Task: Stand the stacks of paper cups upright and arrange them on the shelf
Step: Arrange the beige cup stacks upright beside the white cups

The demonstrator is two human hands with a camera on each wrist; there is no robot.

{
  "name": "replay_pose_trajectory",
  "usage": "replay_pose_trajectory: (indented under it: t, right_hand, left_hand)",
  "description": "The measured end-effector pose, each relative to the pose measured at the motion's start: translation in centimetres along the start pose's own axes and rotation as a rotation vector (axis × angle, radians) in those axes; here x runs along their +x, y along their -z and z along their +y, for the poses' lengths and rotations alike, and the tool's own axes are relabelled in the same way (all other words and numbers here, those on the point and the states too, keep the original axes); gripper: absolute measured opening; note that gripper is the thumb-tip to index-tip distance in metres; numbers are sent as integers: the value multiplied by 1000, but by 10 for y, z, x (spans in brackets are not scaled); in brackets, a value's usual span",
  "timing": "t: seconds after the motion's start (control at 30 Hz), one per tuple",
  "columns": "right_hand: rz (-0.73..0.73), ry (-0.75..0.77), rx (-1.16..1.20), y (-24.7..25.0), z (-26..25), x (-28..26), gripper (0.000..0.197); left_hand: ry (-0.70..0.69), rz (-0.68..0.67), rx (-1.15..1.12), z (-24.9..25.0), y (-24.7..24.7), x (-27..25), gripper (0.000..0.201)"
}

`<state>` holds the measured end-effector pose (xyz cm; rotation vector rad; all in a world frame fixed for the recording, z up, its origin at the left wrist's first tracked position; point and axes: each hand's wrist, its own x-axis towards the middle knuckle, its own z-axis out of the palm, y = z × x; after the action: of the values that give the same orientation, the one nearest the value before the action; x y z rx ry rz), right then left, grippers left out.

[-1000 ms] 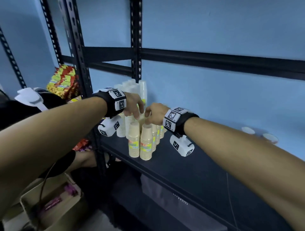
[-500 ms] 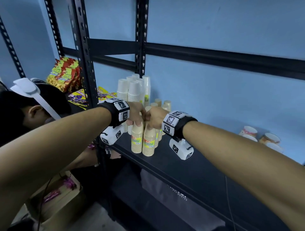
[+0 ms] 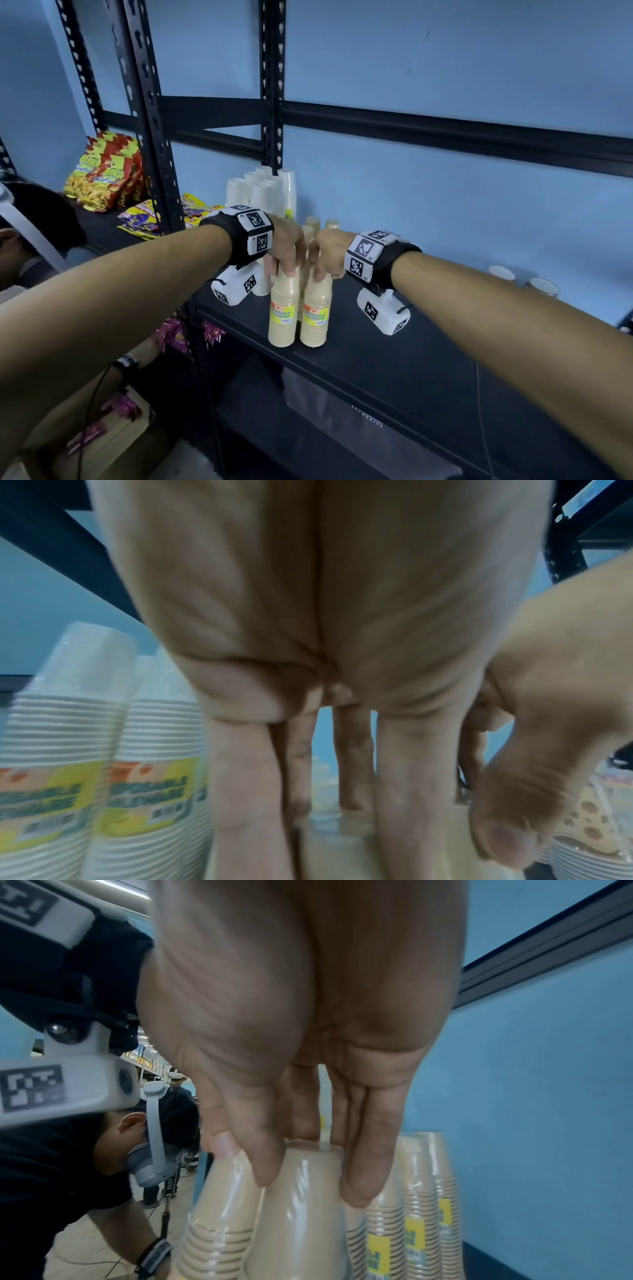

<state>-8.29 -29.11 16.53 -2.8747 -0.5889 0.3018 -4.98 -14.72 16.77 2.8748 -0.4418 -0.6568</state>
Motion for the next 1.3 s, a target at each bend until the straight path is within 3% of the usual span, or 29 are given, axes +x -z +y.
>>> replay_pose_trajectory:
  t: [0.23, 0.6, 0.77, 1.0, 1.3]
  right_hand:
    - [-10, -173, 76, 26, 53, -13, 30]
    - [113, -436, -154, 51, 124, -25, 34]
    - [202, -531, -90, 52, 161, -22, 32]
    - [277, -576, 3, 44, 195, -1, 32]
    - [302, -560, 52, 41, 218, 26, 34]
  left_hand:
    - [-104, -25, -28, 45, 18, 30, 38]
    - [-277, 183, 58, 119, 43, 93, 24]
    - [-302, 252, 69, 145, 45, 124, 28]
    - [-308, 364, 135, 170, 39, 155, 32]
    - [-259, 362, 128, 173, 34, 186, 31]
